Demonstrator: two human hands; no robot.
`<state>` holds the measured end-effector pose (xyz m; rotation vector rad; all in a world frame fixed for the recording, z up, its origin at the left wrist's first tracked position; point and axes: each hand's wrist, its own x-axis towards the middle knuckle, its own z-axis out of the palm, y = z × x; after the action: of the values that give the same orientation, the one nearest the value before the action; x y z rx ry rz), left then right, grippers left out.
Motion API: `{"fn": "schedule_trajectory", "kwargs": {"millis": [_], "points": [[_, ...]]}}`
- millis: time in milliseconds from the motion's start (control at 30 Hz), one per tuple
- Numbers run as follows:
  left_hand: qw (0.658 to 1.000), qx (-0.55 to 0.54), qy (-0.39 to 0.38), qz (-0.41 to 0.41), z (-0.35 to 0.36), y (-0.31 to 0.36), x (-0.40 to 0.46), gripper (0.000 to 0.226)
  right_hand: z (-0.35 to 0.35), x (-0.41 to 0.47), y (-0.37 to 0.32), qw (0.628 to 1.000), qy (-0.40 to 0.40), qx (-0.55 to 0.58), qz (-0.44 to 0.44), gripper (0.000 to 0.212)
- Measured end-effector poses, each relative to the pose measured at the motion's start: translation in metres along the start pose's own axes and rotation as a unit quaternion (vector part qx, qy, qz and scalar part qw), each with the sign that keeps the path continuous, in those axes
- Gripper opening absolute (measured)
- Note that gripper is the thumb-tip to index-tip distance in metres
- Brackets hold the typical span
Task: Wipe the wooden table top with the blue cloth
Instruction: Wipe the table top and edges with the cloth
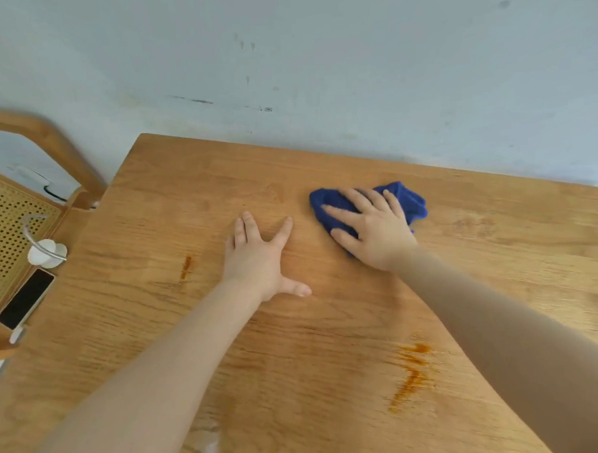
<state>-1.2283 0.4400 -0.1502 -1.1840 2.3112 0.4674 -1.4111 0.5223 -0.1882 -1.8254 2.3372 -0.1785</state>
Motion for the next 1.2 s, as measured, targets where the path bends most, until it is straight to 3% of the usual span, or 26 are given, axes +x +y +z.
{"fn": "schedule_trajectory", "kwargs": {"millis": [67, 167, 267, 467, 633, 733, 833, 900, 1067, 1200], "points": [[1.000, -0.001, 0.001, 0.005, 0.004, -0.002, 0.002, 0.122, -0.002, 0.026, 0.015, 0.996, 0.040, 0.002, 0.083, 0.056], [1.000, 0.006, 0.002, 0.008, 0.008, -0.003, 0.007, 0.123, 0.000, 0.054, 0.022, 0.982, 0.017, 0.015, 0.188, 0.045], [1.000, 0.005, -0.003, 0.010, 0.008, -0.002, 0.007, 0.124, -0.001, 0.048, 0.007, 0.980, 0.004, 0.030, 0.197, 0.046], [1.000, -0.006, -0.003, 0.016, 0.005, -0.001, 0.000, 0.122, 0.010, -0.032, -0.038, 0.994, 0.008, 0.000, 0.111, 0.054], [1.000, -0.013, -0.013, 0.021, 0.005, 0.000, 0.001, 0.122, 0.013, -0.035, -0.034, 0.996, 0.010, 0.003, 0.091, 0.062], [1.000, -0.011, -0.012, 0.026, 0.005, -0.001, 0.007, 0.122, 0.011, 0.002, -0.015, 0.985, 0.066, 0.008, 0.158, 0.054], [0.999, -0.019, -0.012, 0.028, 0.007, -0.002, 0.009, 0.124, 0.007, 0.038, -0.002, 0.963, 0.064, 0.033, 0.261, 0.042], [0.999, -0.026, -0.006, 0.029, 0.010, -0.003, 0.008, 0.123, 0.006, 0.043, -0.004, 0.956, 0.062, 0.056, 0.280, 0.041], [0.999, -0.023, -0.002, 0.029, 0.009, -0.001, 0.004, 0.121, 0.017, -0.037, -0.042, 0.974, 0.086, 0.036, 0.204, 0.047], [0.999, -0.026, -0.001, 0.025, 0.006, -0.001, 0.005, 0.121, 0.015, -0.063, -0.035, 0.989, 0.057, 0.016, 0.136, 0.050]]}}
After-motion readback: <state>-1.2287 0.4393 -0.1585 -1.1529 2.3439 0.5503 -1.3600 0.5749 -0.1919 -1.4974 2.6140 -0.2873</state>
